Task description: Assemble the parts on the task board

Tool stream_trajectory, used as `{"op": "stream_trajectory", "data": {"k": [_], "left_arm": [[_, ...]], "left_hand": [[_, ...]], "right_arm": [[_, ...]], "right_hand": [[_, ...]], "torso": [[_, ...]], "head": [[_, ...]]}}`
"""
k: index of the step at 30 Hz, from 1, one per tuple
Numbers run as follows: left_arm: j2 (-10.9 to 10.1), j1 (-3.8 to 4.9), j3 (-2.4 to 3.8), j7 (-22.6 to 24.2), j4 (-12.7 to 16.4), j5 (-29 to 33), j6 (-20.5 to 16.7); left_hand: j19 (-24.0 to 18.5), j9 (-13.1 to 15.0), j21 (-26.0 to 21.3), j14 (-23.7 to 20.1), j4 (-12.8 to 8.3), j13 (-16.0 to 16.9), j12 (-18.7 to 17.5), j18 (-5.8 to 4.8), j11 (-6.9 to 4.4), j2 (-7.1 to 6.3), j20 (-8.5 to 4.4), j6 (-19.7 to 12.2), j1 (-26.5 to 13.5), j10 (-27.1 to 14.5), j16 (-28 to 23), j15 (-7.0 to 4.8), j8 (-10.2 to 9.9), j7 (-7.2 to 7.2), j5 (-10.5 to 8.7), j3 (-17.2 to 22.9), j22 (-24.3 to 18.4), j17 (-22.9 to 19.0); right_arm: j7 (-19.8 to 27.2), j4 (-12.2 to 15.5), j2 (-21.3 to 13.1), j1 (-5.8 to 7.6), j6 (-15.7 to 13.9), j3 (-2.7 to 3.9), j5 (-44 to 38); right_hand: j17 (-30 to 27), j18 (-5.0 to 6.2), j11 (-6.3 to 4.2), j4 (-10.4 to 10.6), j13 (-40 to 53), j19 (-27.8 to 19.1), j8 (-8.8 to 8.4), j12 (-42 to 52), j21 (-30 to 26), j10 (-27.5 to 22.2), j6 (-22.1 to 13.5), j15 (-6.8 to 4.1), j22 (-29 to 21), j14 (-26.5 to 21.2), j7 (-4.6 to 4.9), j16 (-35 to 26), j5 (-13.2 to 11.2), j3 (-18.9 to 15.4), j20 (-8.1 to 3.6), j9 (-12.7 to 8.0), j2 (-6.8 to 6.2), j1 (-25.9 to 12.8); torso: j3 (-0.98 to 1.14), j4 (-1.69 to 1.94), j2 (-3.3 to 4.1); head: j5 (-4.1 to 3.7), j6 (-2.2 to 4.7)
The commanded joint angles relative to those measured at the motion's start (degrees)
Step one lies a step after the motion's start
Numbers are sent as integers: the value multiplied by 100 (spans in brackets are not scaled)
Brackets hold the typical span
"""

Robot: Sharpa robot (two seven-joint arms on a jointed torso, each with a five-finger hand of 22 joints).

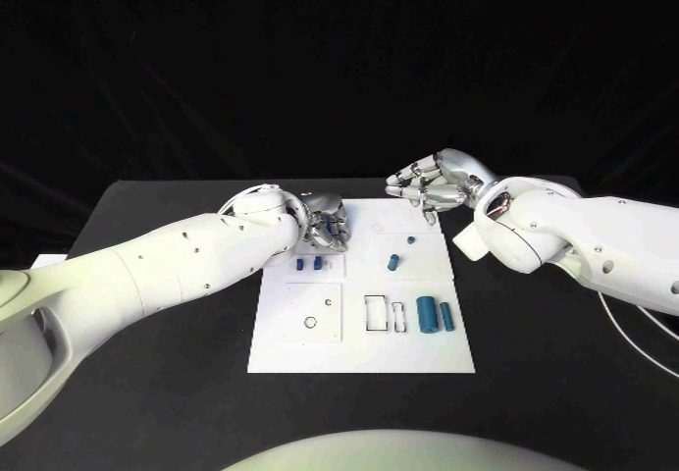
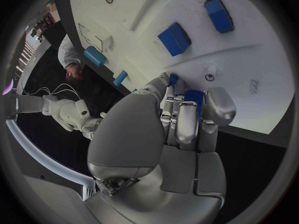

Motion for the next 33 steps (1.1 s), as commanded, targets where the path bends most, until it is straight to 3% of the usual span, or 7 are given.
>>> {"op": "stream_trajectory", "data": {"k": [1, 13, 33], "left_arm": [[-17, -33, -23, -133, -26, -34, 220], [-118, -44, -22, 136, 61, -24, -179], [-472, -44, 36, 307, 506, 97, -512]], "left_hand": [[44, -13, 70, 36, -18, -14, -26, -83, 26, 14, 18, 13, 64, -11, 31, -1, -37, 23, -10, 73, 42, -3], [187, 58, 654, 75, -325, 127, 111, -173, -98, 113, -54, 474, 257, 430, 67, -100, 144, -56, -76, 376, 481, -90], [157, 52, 688, 82, -476, 191, 33, -177, -86, 71, -70, 489, 181, 451, 107, -97, 87, -36, -65, 539, 548, -88]], "right_arm": [[8, 9, 2, -3, 77, 0, -22], [18, 1, 10, -4, 81, 0, -22], [22, 9, -9, -4, 75, 0, -22]], "right_hand": [[0, 105, -10, 7, 9, 11, 40, 21, -39, -5, -30, 13, -3, -26, 7, -15, 33, -38, 1, -3, 16, 43], [-6, 106, -10, 12, 17, 10, 42, 32, -41, 4, -29, 13, -7, -27, 6, -19, 38, -40, 1, -3, 21, 44], [-8, 105, -10, 21, 14, 13, 44, 34, -41, 6, -27, 13, -4, -27, 6, -21, 43, -43, 1, -2, 31, 42]], "torso": [[1, 6, -2], [-3, 1, 1], [-4, 6, -6]], "head": [[-1, -5], [13, -21], [23, 0]]}}
